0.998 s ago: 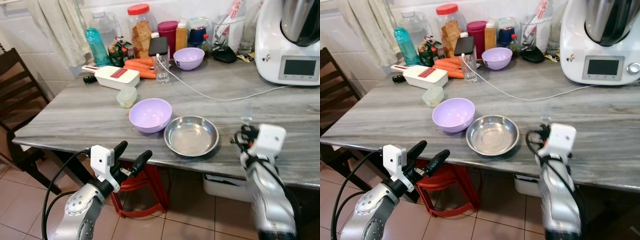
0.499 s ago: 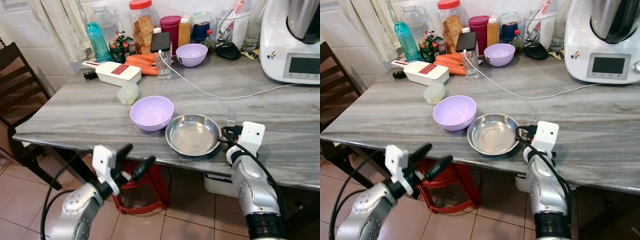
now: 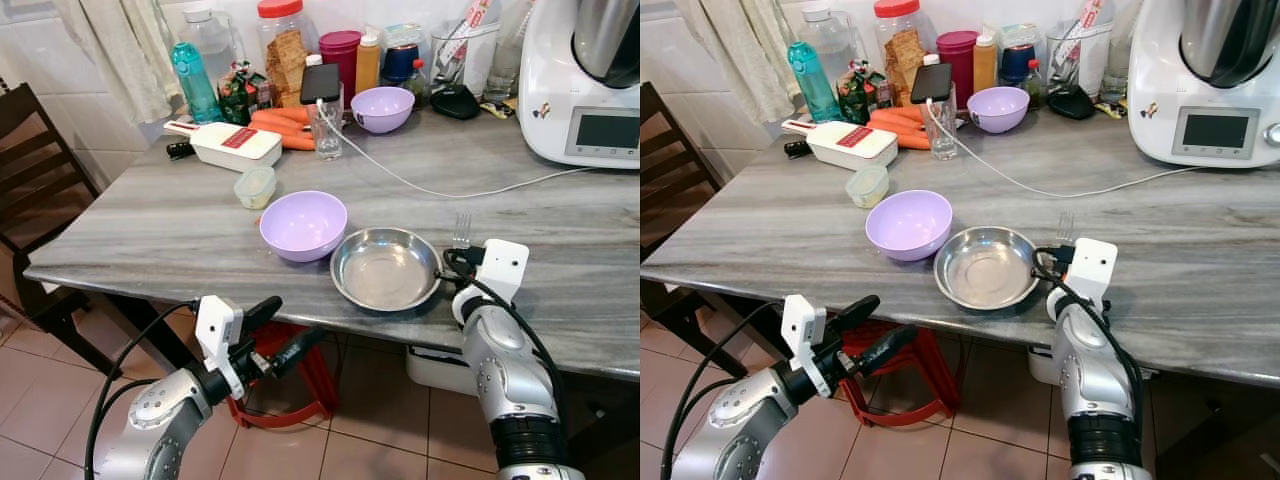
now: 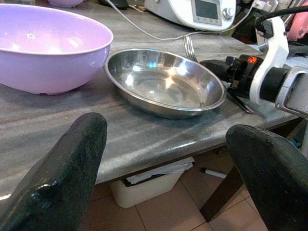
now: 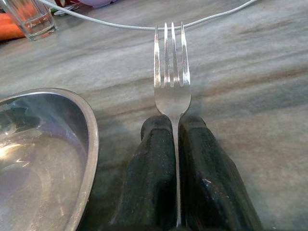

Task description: Setting the table

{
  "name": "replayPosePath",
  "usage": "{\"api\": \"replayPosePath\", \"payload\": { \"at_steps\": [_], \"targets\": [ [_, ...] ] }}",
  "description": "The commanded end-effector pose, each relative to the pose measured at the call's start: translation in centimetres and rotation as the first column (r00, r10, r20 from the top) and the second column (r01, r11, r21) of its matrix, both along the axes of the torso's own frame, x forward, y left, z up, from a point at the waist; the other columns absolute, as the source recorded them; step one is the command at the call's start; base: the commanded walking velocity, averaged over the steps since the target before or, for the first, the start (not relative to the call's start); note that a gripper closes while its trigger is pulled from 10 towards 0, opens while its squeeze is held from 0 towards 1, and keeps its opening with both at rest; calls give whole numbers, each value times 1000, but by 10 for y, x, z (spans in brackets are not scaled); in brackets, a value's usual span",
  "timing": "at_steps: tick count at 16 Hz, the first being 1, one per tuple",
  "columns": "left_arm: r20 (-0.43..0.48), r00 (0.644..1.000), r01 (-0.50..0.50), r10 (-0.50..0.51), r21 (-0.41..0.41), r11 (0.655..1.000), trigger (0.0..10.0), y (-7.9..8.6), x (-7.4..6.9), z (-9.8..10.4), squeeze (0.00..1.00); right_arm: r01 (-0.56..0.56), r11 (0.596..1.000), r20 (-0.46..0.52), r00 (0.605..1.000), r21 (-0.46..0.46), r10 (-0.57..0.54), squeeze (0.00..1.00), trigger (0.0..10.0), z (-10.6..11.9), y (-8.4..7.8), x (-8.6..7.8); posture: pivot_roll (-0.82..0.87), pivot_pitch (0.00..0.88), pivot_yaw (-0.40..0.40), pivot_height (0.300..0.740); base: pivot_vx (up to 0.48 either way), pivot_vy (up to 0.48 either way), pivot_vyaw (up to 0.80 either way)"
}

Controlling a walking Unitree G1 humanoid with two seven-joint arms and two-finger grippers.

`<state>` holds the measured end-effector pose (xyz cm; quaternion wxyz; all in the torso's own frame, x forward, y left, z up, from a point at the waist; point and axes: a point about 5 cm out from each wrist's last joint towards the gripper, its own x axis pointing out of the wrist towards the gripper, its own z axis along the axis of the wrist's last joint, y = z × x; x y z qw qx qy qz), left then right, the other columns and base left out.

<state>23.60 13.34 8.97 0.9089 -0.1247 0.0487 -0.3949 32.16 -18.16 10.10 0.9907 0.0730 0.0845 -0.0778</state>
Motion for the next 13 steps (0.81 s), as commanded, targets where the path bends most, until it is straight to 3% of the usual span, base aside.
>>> {"api": "replayPosePath", "payload": {
  "at_steps": [1,2,3,4,5,13],
  "targets": [
    [10,1000,9,-9,15,1000,10000,4,-1,3,0,-13,1000,-32,999,22,14,0,10000,-7,4,1,-67,44,128,740,0,0,0],
    [7,1000,14,-14,13,1000,10000,3,-1,3,0,-20,999,-38,999,25,21,0,10000,-9,5,1,-67,44,130,740,0,0,0],
    [7,1000,16,-17,13,1000,10000,3,-1,3,0,-22,999,-39,999,25,23,400,10000,-9,5,1,-68,45,130,740,0,0,0],
    [6,1000,20,-20,12,1000,10000,3,-2,3,0,-25,999,-40,999,24,26,525,10000,-9,6,2,-68,45,130,740,0,0,0],
    [6,1000,23,-23,11,1000,10000,2,-2,4,0,-31,999,-45,998,24,32,1000,10000,-10,6,2,-68,45,130,740,0,0,0],
    [3,998,59,-59,6,998,10000,-1,-3,6,0,-49,999,-33,998,8,49,1000,10000,-9,6,1,-64,47,136,740,0,0,0]
  ]
}}
